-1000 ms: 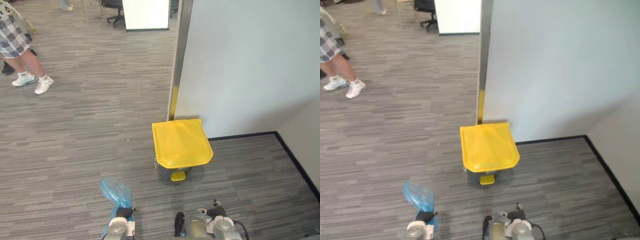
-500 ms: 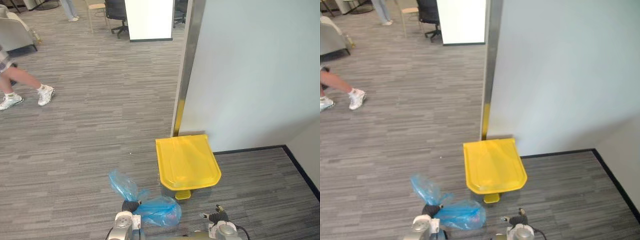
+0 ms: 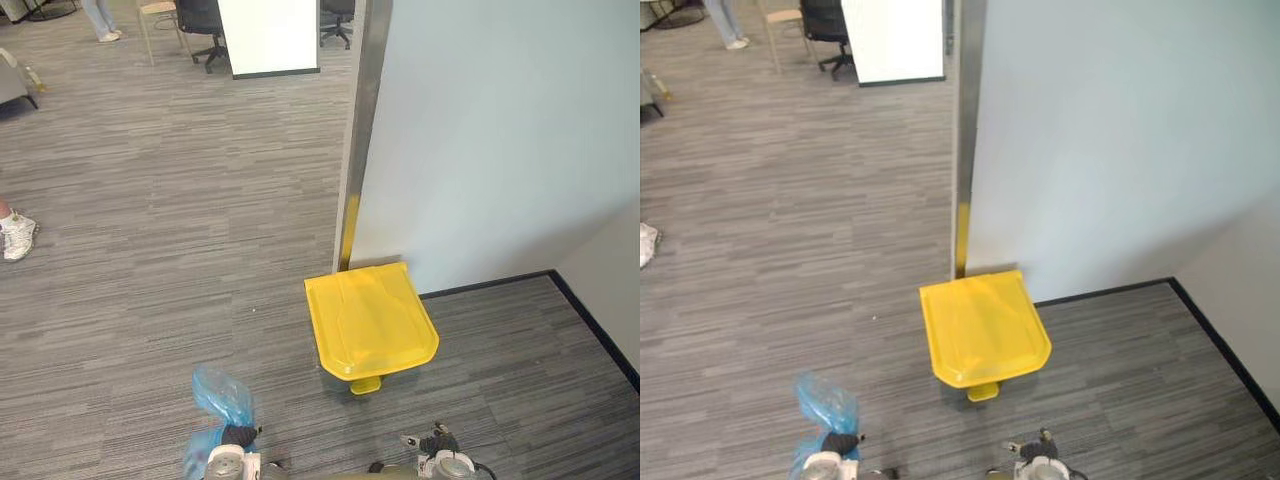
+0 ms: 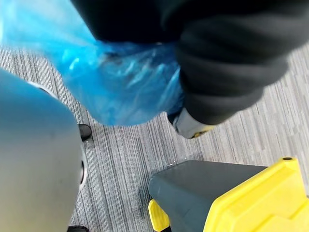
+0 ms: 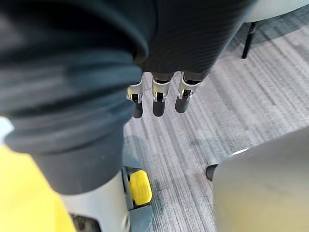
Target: Gather rubbish on tea table into small bin, then transfer packed bag to large trash can.
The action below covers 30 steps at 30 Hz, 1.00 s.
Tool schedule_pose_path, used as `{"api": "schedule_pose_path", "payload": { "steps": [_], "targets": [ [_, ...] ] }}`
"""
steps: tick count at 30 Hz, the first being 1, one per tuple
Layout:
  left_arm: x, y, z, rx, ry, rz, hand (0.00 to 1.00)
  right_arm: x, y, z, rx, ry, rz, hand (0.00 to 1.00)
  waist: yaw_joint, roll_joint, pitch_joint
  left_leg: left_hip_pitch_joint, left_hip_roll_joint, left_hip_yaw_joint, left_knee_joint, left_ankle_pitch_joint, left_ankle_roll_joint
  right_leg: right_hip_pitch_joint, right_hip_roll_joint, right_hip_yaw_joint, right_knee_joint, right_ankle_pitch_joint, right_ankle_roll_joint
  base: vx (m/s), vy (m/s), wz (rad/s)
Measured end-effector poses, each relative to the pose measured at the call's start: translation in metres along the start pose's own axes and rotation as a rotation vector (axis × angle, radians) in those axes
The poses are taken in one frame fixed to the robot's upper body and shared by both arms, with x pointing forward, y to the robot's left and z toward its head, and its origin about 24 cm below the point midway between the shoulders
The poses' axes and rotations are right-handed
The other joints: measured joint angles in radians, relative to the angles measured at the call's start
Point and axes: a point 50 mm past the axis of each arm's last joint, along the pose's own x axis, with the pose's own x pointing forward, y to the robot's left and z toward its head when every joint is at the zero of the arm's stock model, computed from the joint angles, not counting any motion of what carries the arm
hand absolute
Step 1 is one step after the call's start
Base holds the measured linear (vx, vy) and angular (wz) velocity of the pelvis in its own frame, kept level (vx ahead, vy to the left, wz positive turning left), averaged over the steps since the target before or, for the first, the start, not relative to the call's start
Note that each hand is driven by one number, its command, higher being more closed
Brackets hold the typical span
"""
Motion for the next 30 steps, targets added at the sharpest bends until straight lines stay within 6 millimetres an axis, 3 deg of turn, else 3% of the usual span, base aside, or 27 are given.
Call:
{"api": "schedule_pose_path", "payload": {
  "steps": [2,4,5,6,7,9,11,14,15,17,18,21,25,28,30],
  "targets": [
    [0.001,0.009,0.003,0.001,-0.011,0.034,1.00,0.000,0.004,0.003,-0.008,-0.015,0.010,0.00,0.012,-0.025,0.026,-0.004,-0.013,-0.001,0.074,-0.066,0.018,-0.023,-0.030,0.015,0.083,-0.045,0.029,-0.01,0.081,-0.35],
    [0.002,0.009,0.005,-0.005,-0.019,0.035,1.00,-0.001,0.002,0.004,-0.005,-0.023,0.005,0.00,0.012,-0.029,0.046,-0.009,-0.006,-0.025,0.140,-0.128,0.014,-0.062,-0.039,0.008,0.247,-0.062,0.051,-0.05,0.051,-0.04],
    [0.002,0.010,0.006,0.000,-0.023,0.034,1.00,0.000,0.002,0.009,-0.002,-0.040,0.005,0.00,0.013,-0.031,0.053,-0.002,-0.001,-0.035,0.175,-0.156,0.022,-0.140,-0.061,-0.014,0.443,-0.026,0.076,-0.08,0.057,0.19],
    [0.003,0.010,0.010,0.000,-0.031,0.035,1.00,-0.001,0.002,0.012,0.005,-0.055,0.003,0.00,0.010,-0.029,0.061,0.011,-0.001,-0.056,0.190,-0.168,0.031,-0.205,-0.080,-0.045,0.566,0.016,0.078,0.00,0.080,0.42],
    [0.004,0.011,0.011,0.001,-0.036,0.037,1.00,-0.001,0.002,0.013,0.010,-0.065,0.001,0.00,0.007,-0.033,0.063,0.022,0.014,-0.076,0.217,-0.190,0.036,-0.249,-0.084,-0.075,0.640,0.014,0.061,0.09,0.031,0.46],
    [0.004,0.012,0.013,0.004,-0.039,0.039,1.00,-0.001,0.003,0.015,0.017,-0.072,0.003,0.00,0.011,-0.038,0.067,0.021,0.033,-0.102,0.250,-0.215,0.039,-0.308,-0.073,-0.117,0.615,-0.002,0.045,0.11,-0.001,0.44],
    [0.006,0.011,0.018,0.012,-0.051,0.034,1.00,-0.002,0.005,0.019,0.048,-0.084,-0.001,0.00,0.007,-0.044,0.073,0.016,0.033,-0.129,0.280,-0.240,0.042,-0.333,-0.069,-0.140,0.440,0.023,0.060,0.13,-0.056,0.48],
    [0.007,0.005,0.026,0.005,-0.076,0.021,1.00,-0.001,0.003,0.011,0.063,-0.038,-0.013,0.00,0.027,-0.044,0.076,0.016,0.047,-0.148,0.378,-0.319,0.008,-0.214,-0.056,-0.129,0.184,0.098,0.028,0.41,-0.175,0.19],
    [0.008,0.000,0.031,-0.010,-0.081,0.012,1.00,0.002,0.002,0.020,0.083,-0.045,-0.017,0.00,0.044,-0.010,0.110,0.015,0.076,-0.168,0.416,-0.332,-0.012,-0.201,-0.040,-0.156,0.241,0.109,-0.015,0.26,-0.123,-0.08],
    [0.007,-0.012,0.038,-0.023,-0.098,-0.014,1.00,0.003,-0.006,0.024,0.106,-0.061,-0.043,0.00,0.023,-0.009,0.122,0.030,0.060,-0.189,0.420,-0.329,-0.017,-0.259,-0.078,-0.156,0.415,0.049,-0.018,0.22,-0.136,0.23],
    [0.007,-0.015,0.040,-0.029,-0.102,-0.021,1.00,0.003,-0.007,0.029,0.110,-0.082,-0.048,0.00,0.020,-0.014,0.127,0.034,0.059,-0.204,0.450,-0.337,-0.018,-0.312,-0.063,-0.132,0.471,-0.018,0.000,0.17,-0.155,0.29],
    [0.008,-0.013,0.040,-0.023,-0.101,-0.016,1.00,0.002,-0.008,0.026,0.123,-0.073,-0.041,0.00,0.022,-0.001,0.121,-0.007,0.109,-0.282,0.563,-0.395,-0.040,-0.294,-0.038,-0.166,0.504,-0.085,-0.058,0.19,-0.221,0.48],
    [0.008,-0.013,0.042,-0.025,-0.103,-0.016,1.00,0.002,-0.007,0.028,0.140,-0.078,-0.032,0.00,0.023,0.008,0.126,-0.035,0.155,-0.300,0.572,-0.396,-0.042,-0.294,-0.018,-0.216,0.517,-0.115,-0.075,0.12,-0.158,0.26],
    [0.008,-0.014,0.041,-0.010,-0.104,-0.017,1.00,0.002,-0.007,0.029,0.163,-0.077,-0.031,0.00,0.019,0.010,0.124,-0.035,0.158,-0.302,0.537,-0.397,-0.043,-0.298,-0.018,-0.228,0.508,-0.118,-0.080,-0.02,-0.094,0.16],
    [0.007,-0.013,0.038,0.000,-0.102,-0.015,1.00,0.002,-0.007,0.028,0.162,-0.078,-0.033,0.00,0.017,0.016,0.116,-0.038,0.166,-0.302,0.518,-0.408,-0.065,-0.298,-0.009,-0.240,0.488,-0.107,-0.082,-0.06,-0.048,0.08]
  ]
}}
